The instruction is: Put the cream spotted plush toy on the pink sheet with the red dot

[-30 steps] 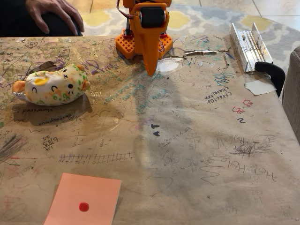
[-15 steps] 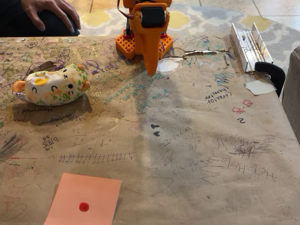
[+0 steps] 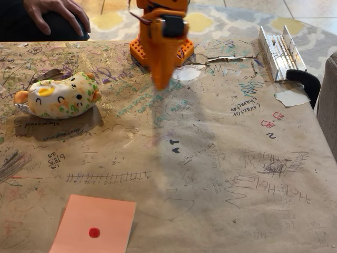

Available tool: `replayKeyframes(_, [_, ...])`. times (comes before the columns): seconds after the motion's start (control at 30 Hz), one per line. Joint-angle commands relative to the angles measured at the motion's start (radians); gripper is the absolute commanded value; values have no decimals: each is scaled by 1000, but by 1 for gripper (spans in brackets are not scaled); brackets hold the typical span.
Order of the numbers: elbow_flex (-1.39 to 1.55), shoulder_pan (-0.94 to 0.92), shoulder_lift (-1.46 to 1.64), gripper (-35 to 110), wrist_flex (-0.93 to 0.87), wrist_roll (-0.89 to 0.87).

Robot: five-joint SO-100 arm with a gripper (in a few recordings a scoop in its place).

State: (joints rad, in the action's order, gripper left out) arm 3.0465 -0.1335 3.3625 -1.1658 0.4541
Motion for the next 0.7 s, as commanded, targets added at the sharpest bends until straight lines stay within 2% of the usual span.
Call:
replayKeyframes(0.0, [-37, -77, 9, 29, 48, 31])
replayKeyframes(0.17, [-291, -35, -104, 35, -40, 44])
replayKeyframes(0.3, [-664, -202, -742, 41, -63, 57])
replayKeyframes(0.37, [-830, -305, -1077, 44, -156, 133])
replayKeyframes(0.43, [-876, -405, -1252, 46, -141, 225])
replayKeyframes(0.5, [-857, -489, -1318, 47, -72, 316])
replayKeyframes(0.67, [-871, -660, -1453, 45, -110, 535])
